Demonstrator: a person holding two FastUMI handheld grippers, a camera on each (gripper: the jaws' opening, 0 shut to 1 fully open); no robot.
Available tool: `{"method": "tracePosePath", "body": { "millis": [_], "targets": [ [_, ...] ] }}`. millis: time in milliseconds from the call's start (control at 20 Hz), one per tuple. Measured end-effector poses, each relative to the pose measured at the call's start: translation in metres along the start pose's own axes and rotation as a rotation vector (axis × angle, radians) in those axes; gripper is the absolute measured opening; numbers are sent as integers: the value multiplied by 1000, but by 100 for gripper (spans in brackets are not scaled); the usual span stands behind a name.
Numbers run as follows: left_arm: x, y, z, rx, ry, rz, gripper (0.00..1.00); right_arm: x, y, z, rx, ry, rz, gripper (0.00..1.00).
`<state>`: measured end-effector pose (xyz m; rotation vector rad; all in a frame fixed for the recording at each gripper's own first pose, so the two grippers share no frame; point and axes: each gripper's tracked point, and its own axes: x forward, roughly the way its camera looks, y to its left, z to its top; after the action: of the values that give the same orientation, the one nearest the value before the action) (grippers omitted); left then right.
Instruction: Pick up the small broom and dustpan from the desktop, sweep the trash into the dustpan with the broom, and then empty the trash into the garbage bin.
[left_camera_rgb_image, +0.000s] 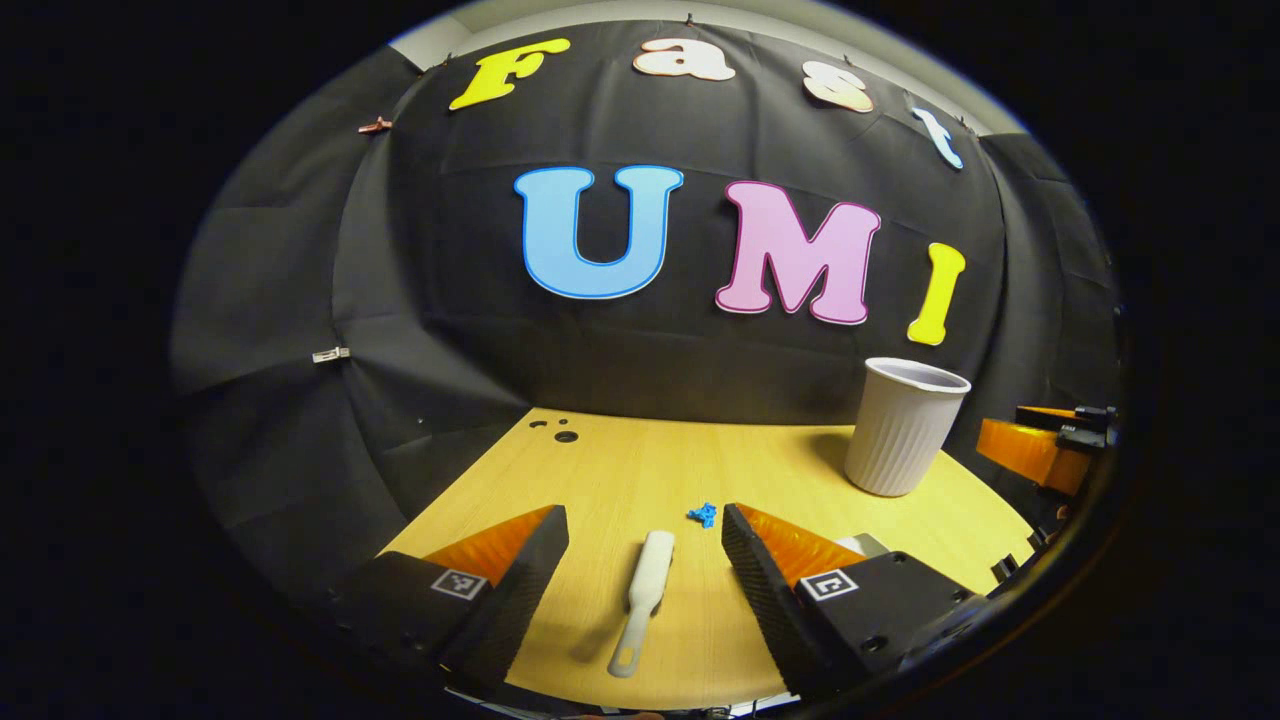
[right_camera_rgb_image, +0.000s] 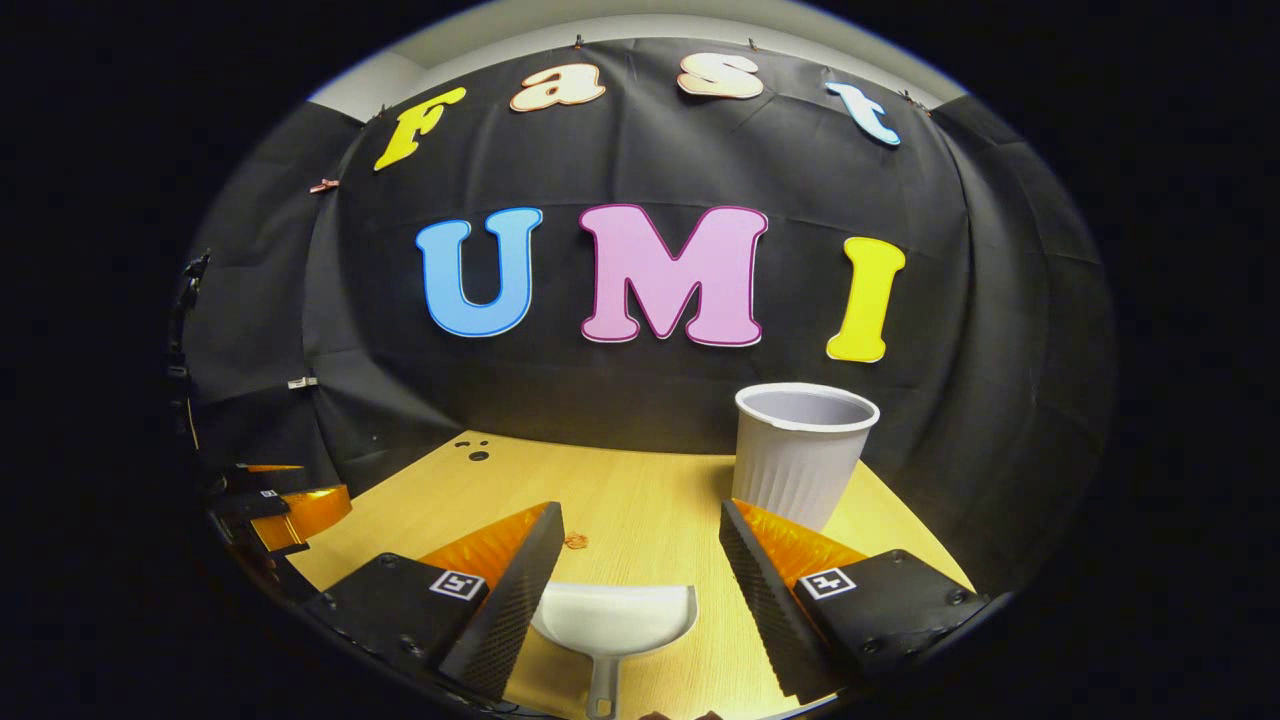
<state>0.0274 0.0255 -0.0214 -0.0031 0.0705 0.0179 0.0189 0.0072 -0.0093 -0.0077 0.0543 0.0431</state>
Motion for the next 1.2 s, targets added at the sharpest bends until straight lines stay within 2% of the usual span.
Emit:
{"method": "tracePosePath", "body": {
  "millis": [50, 200, 550, 850, 1100, 1200],
  "targets": [
    [1, 3, -3, 5, 3, 4, 100, 0, 1, -4, 5, 17, 4, 98],
    [6, 5, -10, 4, 33, -13, 97, 2, 4, -14, 10, 56, 21, 98],
    [22, 12, -73, -94, 259, -35, 98, -1, 3, -42, 15, 142, 31, 98],
    [48, 20, -122, -39, 426, -63, 96, -4, -3, -86, 32, 278, 23, 98],
    [70, 17, -169, -39, 639, -78, 95, -12, -6, -114, 54, 354, 15, 98],
    [81, 15, -180, -20, 691, -83, 96, -15, -5, -123, 69, 382, 17, 98]
  ]
}}
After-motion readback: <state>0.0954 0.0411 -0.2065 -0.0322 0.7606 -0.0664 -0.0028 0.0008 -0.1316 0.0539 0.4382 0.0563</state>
